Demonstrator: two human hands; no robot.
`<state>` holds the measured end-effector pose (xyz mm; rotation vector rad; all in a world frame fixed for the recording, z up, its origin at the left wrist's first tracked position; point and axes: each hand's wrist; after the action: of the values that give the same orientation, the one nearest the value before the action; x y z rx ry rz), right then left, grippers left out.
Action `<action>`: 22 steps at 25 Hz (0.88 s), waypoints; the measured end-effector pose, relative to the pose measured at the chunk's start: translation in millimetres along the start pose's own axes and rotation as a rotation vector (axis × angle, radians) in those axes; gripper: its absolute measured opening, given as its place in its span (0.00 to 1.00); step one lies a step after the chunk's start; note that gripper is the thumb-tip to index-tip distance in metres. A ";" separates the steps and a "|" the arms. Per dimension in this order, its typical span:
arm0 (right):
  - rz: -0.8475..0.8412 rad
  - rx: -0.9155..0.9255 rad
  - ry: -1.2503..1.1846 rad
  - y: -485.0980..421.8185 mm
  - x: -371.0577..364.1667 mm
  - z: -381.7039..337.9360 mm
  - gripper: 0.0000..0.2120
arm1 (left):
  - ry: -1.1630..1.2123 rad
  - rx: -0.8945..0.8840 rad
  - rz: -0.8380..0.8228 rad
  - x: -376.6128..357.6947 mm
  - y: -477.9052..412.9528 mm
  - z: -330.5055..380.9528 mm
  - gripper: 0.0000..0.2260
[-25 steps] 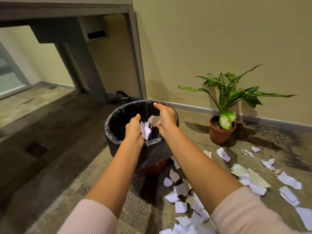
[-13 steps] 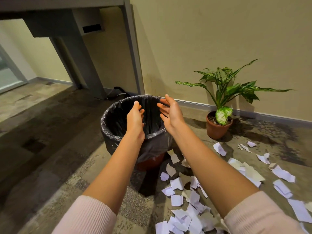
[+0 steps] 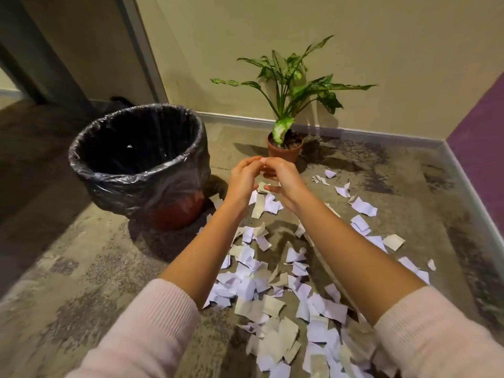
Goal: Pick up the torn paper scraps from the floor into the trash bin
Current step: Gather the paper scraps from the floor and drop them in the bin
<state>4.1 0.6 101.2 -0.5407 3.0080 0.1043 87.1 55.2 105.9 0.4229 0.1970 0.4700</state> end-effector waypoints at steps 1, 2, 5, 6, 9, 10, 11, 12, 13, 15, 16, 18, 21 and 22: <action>-0.005 -0.032 0.050 7.0 13.5 6.8 0.11 | -0.030 0.031 -0.014 -7.6 0.3 -14.3 0.12; -0.002 -0.076 0.107 16.0 31.6 16.1 0.09 | -0.065 0.077 -0.029 -17.9 0.4 -31.0 0.11; -0.017 -0.187 0.234 42.7 76.3 41.3 0.04 | -0.214 0.179 -0.093 -37.8 3.0 -76.1 0.10; -0.028 -0.213 0.268 50.3 88.7 51.4 0.06 | -0.266 0.195 -0.112 -42.7 5.3 -88.9 0.10; -0.064 -0.247 0.429 74.4 119.3 76.1 0.11 | -0.406 0.217 -0.195 -54.9 16.2 -120.5 0.14; -0.072 -0.258 0.476 83.3 128.3 84.4 0.10 | -0.462 0.219 -0.231 -58.3 19.0 -130.5 0.15; -0.088 -0.272 0.522 92.0 136.0 91.4 0.11 | -0.532 0.216 -0.267 -60.6 20.8 -139.6 0.16; -0.114 -0.282 0.587 99.8 143.6 99.4 0.13 | -0.610 0.207 -0.304 -62.3 21.1 -149.5 0.18; -0.142 -0.280 0.666 106.9 151.3 105.8 0.15 | -0.720 0.184 -0.342 -64.7 21.0 -159.3 0.20; -0.199 -0.294 0.826 118.9 166.7 118.1 0.17 | -0.974 0.081 -0.432 -72.5 22.6 -174.8 0.25; -0.225 -0.312 0.888 124.4 172.9 121.1 0.18 | -1.087 0.023 -0.478 -77.4 22.7 -183.0 0.28; -0.275 -0.364 1.026 135.6 185.5 126.0 0.20 | -1.308 -0.072 -0.567 -87.8 26.1 -196.6 0.34; -0.360 -0.456 1.158 148.5 200.4 133.9 0.28 | -1.528 -0.140 -0.644 -96.8 34.7 -212.8 0.48; -0.358 -0.478 1.136 151.1 205.5 137.6 0.29 | -1.550 -0.135 -0.667 -100.3 38.4 -217.5 0.51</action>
<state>-231.2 82.4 -47.0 -1.6520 3.8342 0.7244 -76.5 114.2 -63.2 0.4570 -1.1632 -0.5695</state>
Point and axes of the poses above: each hand's wrist, its own y-axis away from the middle knuckle, its own x-axis out of the back of the hand, z = x × y, and after that the axes turned 14 degrees about x, right-handed
